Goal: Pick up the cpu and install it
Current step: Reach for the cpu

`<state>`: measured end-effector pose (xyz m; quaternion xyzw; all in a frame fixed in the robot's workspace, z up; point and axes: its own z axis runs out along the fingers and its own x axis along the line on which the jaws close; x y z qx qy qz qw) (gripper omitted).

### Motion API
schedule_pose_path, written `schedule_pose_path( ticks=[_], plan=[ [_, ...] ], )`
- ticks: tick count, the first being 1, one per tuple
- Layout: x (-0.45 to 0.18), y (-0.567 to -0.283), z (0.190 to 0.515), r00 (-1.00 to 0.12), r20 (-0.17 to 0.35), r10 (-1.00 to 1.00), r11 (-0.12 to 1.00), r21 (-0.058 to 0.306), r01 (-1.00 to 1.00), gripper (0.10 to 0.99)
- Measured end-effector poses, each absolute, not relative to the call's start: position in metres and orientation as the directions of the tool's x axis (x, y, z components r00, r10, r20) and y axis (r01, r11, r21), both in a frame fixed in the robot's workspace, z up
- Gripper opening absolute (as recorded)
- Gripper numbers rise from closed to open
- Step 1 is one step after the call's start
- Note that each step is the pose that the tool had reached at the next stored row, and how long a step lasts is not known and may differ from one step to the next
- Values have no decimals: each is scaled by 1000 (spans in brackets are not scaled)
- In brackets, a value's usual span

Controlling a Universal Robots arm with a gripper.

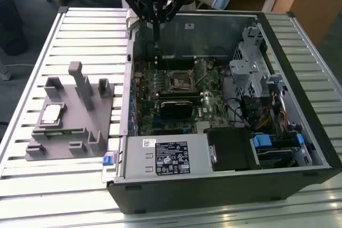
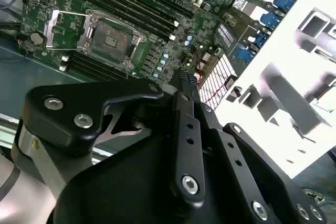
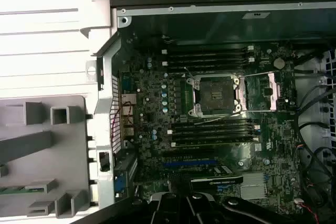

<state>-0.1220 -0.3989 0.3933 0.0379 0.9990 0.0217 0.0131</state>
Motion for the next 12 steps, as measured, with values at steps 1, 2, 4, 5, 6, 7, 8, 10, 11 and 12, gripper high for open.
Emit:
schedule_pose_path(
  ticks=[1, 2, 4, 5, 6, 7, 8, 10, 11, 12],
  plan=[
    [-122, -399, 393, -997, -24, 76, 996, 44, 75, 106],
    [-122, -399, 393, -997, -24, 76, 996, 44, 75, 106],
    [-122, -399, 393, -997, -24, 76, 996, 44, 75, 106],
    [-122, -399, 393, -997, -24, 76, 996, 44, 75, 106],
    [-123, -399, 393, -997, -24, 76, 996, 44, 75, 106],
    [-123, -399, 393, -997, -24, 76, 996, 44, 75, 106],
    [-123, -399, 393, -997, -24, 76, 996, 44, 75, 106],
    [-124, -399, 393, -997, -24, 76, 996, 44, 75, 106],
    [-124, -399, 393, -997, -24, 76, 996, 44, 75, 106],
    [-125, -399, 393, -997, -25, 76, 996, 44, 75, 106]
  ],
)
